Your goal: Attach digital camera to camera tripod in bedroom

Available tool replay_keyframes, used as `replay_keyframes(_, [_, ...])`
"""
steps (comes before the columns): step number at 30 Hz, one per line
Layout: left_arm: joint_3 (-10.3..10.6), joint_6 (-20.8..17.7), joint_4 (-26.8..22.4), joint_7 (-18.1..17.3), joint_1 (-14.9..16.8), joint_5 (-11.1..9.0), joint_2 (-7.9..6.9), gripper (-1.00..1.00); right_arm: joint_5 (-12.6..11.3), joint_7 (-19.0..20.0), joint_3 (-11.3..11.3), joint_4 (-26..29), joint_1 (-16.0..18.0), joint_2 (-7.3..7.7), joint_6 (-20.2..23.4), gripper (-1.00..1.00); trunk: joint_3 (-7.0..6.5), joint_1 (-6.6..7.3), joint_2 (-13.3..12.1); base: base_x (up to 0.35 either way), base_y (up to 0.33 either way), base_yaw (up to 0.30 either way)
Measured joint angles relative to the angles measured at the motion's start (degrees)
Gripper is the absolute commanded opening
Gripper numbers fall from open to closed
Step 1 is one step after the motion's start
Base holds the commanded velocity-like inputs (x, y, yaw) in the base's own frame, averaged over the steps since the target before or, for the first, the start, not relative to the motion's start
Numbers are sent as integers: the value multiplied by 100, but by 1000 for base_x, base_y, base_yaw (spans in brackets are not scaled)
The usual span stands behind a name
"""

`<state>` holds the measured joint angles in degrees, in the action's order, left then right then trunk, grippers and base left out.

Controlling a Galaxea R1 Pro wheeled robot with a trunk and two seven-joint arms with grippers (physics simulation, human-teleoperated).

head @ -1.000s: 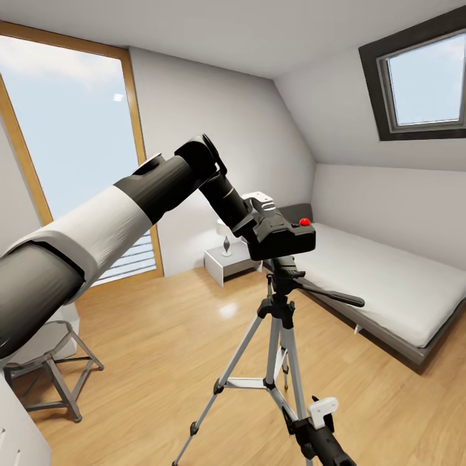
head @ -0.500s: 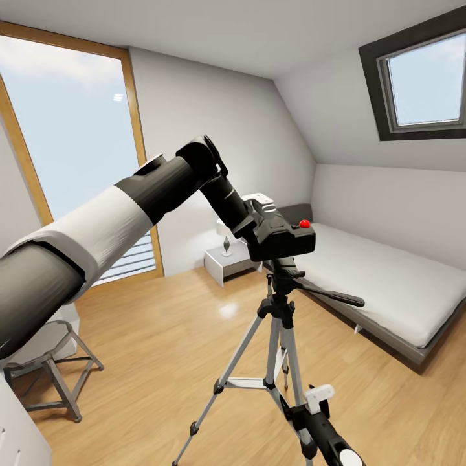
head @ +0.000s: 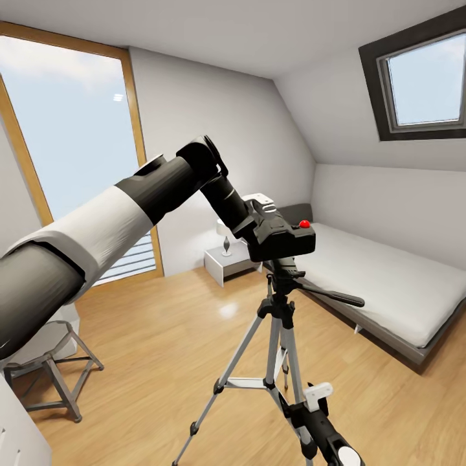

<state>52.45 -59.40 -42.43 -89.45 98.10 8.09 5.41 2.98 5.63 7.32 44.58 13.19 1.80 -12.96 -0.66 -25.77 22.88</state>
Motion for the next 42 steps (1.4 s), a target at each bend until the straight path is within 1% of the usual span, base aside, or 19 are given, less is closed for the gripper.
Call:
replay_keyframes(3, [3, 0, 0, 0, -3, 0, 2, -100, 5, 0, 3, 0, 7, -19, 2, 100, 0, 0, 0, 0, 0, 0])
replay_keyframes(5, [3, 0, 0, 0, -1, 0, 2, -100, 5, 0, 47, 0, 11, -22, 2, 100, 0, 0, 0, 0, 0, 0])
replay_keyframes(8, [4, 0, 0, 0, -2, 0, 2, -100, 11, 0, 199, 0, 14, -24, 2, 100, 0, 0, 0, 0, 0, 0])
replay_keyframes(13, [4, 0, 0, 0, -2, -1, 7, -100, 13, 1, 297, 0, 15, -25, 2, 100, 0, 0, 0, 0, 0, 0])
replay_keyframes(22, [4, 0, 7, 0, -3, 1, 28, -100, 13, 1, 325, 0, 16, -25, 3, 100, 0, 0, 0, 0, 0, 0])
replay_keyframes(28, [5, 0, 168, 2, -44, 7, 36, -100, 13, -2, 332, 0, 16, -25, 0, 100, 0, 0, 0, 0, 0, 0])
replay_keyframes(34, [-1, 0, 561, 1, -45, 5, 103, -100, 13, -2, 334, -2, 16, -25, -2, 100, 0, 0, 0, 0, 0, 0])
replay_keyframes(35, [-4, 0, 639, 0, -44, 3, 132, -100, 13, -1, 334, -8, 16, -25, -2, 100, 0, 0, 0, 0, 0, 0])
replay_keyframes(39, [-5, 0, 641, 0, -46, -1, 158, -100, 13, 0, 334, -9, 16, -25, -5, 100, 0, 0, 0, 0, 0, 0])
replay_keyframes(42, [-5, 0, 624, 0, -44, -4, 207, -100, 13, -1, 334, -9, 16, -25, -6, 100, 0, 0, 0, 0, 0, 0])
